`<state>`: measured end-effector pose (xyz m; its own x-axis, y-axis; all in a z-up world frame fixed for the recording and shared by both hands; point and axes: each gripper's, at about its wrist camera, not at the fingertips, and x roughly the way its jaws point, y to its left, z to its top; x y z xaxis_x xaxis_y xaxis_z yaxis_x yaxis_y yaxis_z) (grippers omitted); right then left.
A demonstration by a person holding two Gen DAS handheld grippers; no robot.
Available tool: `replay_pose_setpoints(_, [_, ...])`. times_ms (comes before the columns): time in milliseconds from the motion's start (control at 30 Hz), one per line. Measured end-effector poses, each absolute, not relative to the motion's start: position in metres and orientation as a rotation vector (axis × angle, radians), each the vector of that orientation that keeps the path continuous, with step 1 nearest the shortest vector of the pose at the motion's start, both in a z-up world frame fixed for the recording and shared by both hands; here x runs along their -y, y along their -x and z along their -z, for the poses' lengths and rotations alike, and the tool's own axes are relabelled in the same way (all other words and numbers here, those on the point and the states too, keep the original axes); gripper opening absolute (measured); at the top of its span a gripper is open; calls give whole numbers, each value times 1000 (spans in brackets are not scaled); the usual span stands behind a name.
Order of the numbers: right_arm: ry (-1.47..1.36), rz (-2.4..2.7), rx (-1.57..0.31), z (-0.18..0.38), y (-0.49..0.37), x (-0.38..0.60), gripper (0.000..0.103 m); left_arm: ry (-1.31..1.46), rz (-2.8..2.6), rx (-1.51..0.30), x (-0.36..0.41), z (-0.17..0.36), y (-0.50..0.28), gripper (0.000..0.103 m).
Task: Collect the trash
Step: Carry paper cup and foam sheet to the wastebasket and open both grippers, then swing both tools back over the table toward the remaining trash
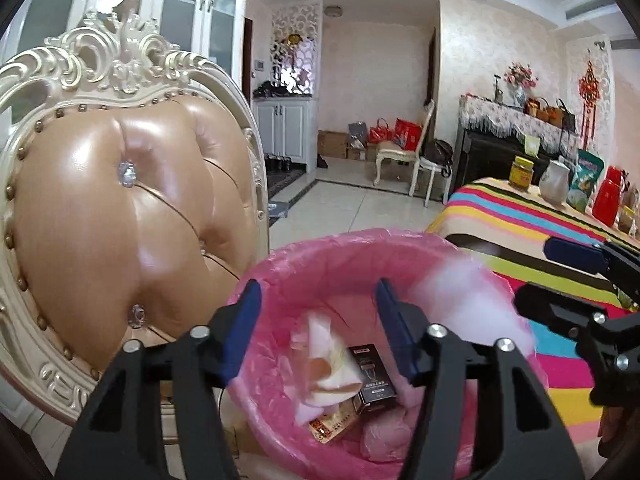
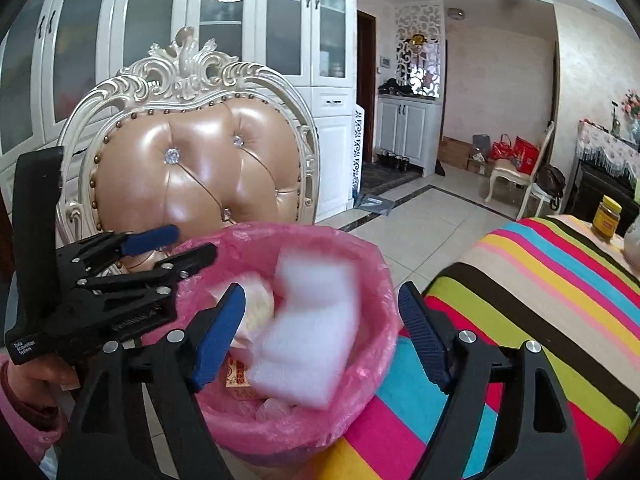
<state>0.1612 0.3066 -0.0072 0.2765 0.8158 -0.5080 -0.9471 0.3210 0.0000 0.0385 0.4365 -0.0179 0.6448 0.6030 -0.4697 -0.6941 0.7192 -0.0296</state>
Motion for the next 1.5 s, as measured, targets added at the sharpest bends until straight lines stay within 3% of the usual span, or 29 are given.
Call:
replay_pose_setpoints(100, [327, -1200, -464, 7, -163, -293, 75, 210, -752, -459, -430, 20, -36, 60])
replay_pose_setpoints(267, [357, -1150, -430, 4, -162, -257, 75, 219, -771, -436, -408, 17, -29, 87])
replay_pose_setpoints(367, [339, -1122, -427, 0, -165, -230, 75, 222, -751, -426, -389, 12, -32, 96])
replay_pose_setpoints(1200, [244, -658, -485, 16, -245, 42, 78, 45, -272, -538, -140, 10, -198, 98])
replay_pose_setpoints(1500, [174, -524, -615, 39, -306, 111, 78, 48, -136, -609, -70, 15, -269, 98])
